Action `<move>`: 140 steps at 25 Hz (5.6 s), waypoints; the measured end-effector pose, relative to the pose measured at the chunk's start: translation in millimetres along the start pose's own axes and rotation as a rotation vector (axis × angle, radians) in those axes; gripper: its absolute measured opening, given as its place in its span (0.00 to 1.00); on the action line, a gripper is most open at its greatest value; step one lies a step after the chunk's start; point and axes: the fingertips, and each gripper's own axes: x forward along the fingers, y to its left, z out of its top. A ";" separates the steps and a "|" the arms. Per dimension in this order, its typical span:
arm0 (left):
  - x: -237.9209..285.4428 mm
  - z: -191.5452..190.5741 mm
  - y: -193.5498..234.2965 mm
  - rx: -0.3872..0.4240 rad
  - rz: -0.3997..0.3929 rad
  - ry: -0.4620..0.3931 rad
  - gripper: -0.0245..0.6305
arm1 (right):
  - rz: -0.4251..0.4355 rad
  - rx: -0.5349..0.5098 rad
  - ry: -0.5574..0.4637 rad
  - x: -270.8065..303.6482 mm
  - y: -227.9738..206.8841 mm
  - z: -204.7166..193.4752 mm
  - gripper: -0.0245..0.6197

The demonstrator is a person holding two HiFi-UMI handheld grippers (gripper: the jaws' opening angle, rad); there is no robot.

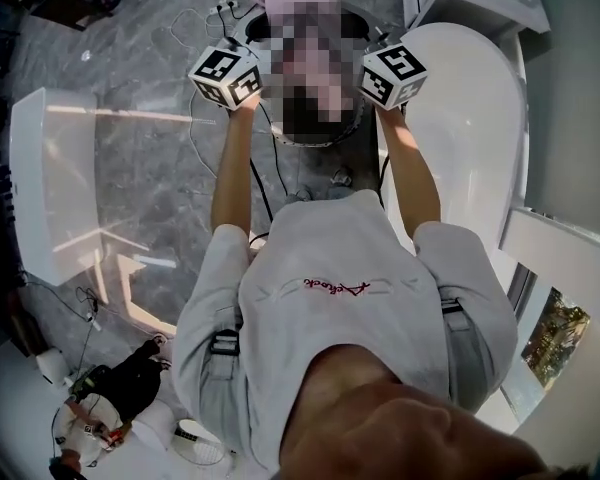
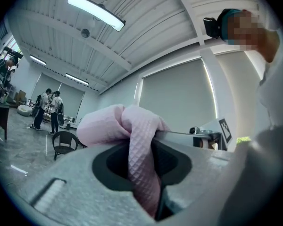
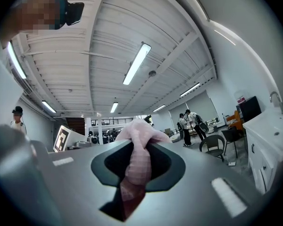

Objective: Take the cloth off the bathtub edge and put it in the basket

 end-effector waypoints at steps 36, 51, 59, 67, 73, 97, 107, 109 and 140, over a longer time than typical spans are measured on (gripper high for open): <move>-21.7 -314.5 55.0 -0.372 -0.035 0.368 0.18 | -0.244 0.304 0.347 -33.2 -66.5 -311.3 0.15; -49.3 -500.3 89.9 -0.526 0.153 0.700 0.73 | -0.463 0.324 0.619 -79.7 -111.9 -473.8 0.37; -69.7 -514.3 96.7 -0.528 0.210 0.718 0.78 | -0.503 0.340 0.634 -98.6 -114.1 -483.4 0.43; -63.2 -489.4 91.2 -0.489 0.205 0.673 0.73 | -0.476 0.319 0.622 -89.1 -108.3 -470.0 0.39; -65.7 -460.0 86.5 -0.462 0.207 0.612 0.55 | -0.479 0.267 0.609 -91.8 -105.0 -448.1 0.32; -83.1 -356.5 58.7 -0.319 0.258 0.418 0.04 | -0.391 0.109 0.520 -95.2 -66.7 -356.1 0.05; -63.2 -265.7 78.1 -0.219 0.251 0.315 0.04 | -0.369 -0.011 0.420 -64.3 -71.7 -272.7 0.05; -57.6 -240.4 83.3 -0.208 0.242 0.290 0.04 | -0.364 -0.031 0.384 -54.1 -71.8 -247.7 0.05; -23.2 -16.0 77.8 0.107 0.190 0.052 0.04 | -0.367 -0.223 0.081 -16.0 -58.7 -43.6 0.05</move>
